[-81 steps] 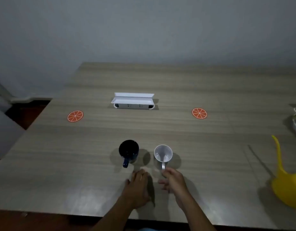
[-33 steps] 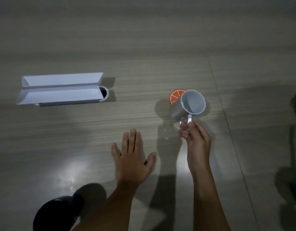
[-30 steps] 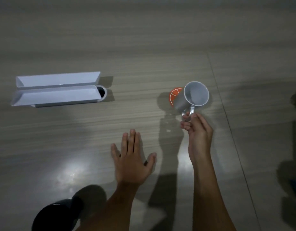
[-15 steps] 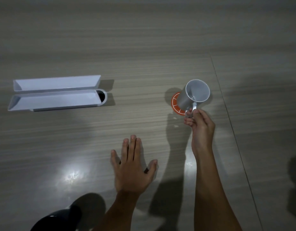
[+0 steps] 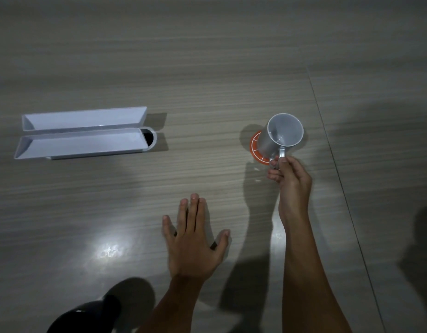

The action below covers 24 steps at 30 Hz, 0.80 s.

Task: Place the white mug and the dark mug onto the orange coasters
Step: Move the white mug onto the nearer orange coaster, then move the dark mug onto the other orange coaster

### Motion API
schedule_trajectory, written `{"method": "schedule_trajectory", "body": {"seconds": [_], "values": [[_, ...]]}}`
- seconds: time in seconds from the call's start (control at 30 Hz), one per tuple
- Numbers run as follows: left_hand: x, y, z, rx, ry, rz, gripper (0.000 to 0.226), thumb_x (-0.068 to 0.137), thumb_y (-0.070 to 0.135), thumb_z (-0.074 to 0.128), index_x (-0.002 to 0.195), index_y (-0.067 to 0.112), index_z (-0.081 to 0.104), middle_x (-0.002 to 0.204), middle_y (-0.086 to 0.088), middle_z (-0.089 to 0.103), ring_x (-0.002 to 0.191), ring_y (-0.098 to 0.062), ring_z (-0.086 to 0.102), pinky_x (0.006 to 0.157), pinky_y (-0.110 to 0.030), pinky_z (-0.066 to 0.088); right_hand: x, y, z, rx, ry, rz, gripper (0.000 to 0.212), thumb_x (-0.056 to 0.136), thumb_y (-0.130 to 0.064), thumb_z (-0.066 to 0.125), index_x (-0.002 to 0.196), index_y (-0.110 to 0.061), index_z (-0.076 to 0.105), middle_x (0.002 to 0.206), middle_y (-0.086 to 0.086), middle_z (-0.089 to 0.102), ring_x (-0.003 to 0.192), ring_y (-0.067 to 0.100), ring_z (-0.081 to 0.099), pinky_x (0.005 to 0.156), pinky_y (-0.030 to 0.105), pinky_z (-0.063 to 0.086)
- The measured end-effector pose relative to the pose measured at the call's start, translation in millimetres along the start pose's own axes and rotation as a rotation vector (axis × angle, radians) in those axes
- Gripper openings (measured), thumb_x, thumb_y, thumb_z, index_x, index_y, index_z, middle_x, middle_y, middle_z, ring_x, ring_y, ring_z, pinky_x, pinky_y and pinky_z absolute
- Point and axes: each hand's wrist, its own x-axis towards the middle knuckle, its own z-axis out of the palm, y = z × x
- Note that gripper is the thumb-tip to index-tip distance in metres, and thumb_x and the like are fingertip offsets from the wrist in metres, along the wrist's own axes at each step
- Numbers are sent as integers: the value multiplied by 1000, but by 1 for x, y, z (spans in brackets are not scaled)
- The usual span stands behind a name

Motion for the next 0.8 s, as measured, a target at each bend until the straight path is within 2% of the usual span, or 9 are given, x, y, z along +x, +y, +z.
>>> {"method": "schedule_trajectory", "body": {"seconds": [0.17, 0.23, 0.3, 0.37, 0.47, 0.57, 0.63, 0.73, 0.8], "values": [[1, 0, 1, 11, 1, 0, 90, 89, 72, 35, 158, 18, 15, 168, 0, 11, 155, -22, 4, 119, -65, 7, -8, 0, -1, -98, 20, -47, 10, 92, -18, 65, 94, -23, 74, 79, -4, 74, 70, 11, 65, 78, 37, 53], [0, -1, 2, 16, 6, 7, 90, 89, 72, 34, 158, 18, 14, 168, -1, 11, 155, -23, 4, 119, -65, 7, -16, 1, -2, -136, 42, -68, 17, 93, -13, 66, 96, -28, 73, 80, -10, 76, 71, 10, 67, 80, 40, 55], [0, -1, 2, 17, 12, 16, 90, 89, 73, 33, 158, 18, 14, 168, -1, 10, 155, -23, 3, 119, -65, 6, -29, 3, -5, -173, 45, -64, 25, 93, -12, 67, 105, -33, 70, 86, -20, 76, 76, 8, 71, 78, 37, 58], [0, -1, 2, 21, 16, 23, 90, 89, 73, 32, 158, 18, 12, 168, -1, 7, 155, -24, 1, 119, -65, 5, -46, 8, -13, -227, 49, -45, 32, 93, -12, 68, 121, -28, 66, 91, -29, 75, 84, 6, 72, 79, 30, 59], [-2, -1, 1, 23, 28, 35, 91, 90, 73, 28, 158, 17, 8, 169, -3, 4, 155, -25, -2, 119, -66, 4, -77, 20, -28, -304, 53, -19, 39, 95, -10, 66, 132, -17, 62, 115, -19, 70, 103, 7, 69, 92, 32, 58], [-4, -1, 0, 36, 40, 43, 90, 90, 73, 23, 158, 17, 4, 169, -3, 1, 155, -25, -4, 119, -65, 2, -118, 33, -43, -428, 1, -15, 39, 96, -10, 63, 135, -16, 61, 130, -2, 67, 115, 6, 63, 94, 13, 50], [-9, -5, -2, 34, 47, 64, 87, 92, 70, 24, 158, 16, 7, 169, -3, 4, 155, -24, -2, 120, -62, 0, -151, 42, -51, -542, -80, 2, 43, 97, -11, 61, 139, -18, 58, 142, 0, 60, 131, 12, 54, 98, 11, 42], [-41, -22, 1, -7, 41, 146, 78, 96, 61, 29, 158, 16, 13, 168, -4, 11, 155, -23, 4, 123, -55, 6, -203, 60, -64, -781, -270, -68, 51, 99, -13, 58, 149, -17, 46, 159, -5, 38, 151, 10, 24, 120, 24, 23], [-81, -41, 5, -31, 26, 199, 73, 98, 57, 28, 158, 17, 14, 168, -3, 12, 155, -22, 6, 124, -49, 8, -232, 75, -75, -931, -353, -176, 57, 99, -15, 58, 152, -15, 38, 165, -6, 25, 154, 11, 9, 124, 29, 14]]}}
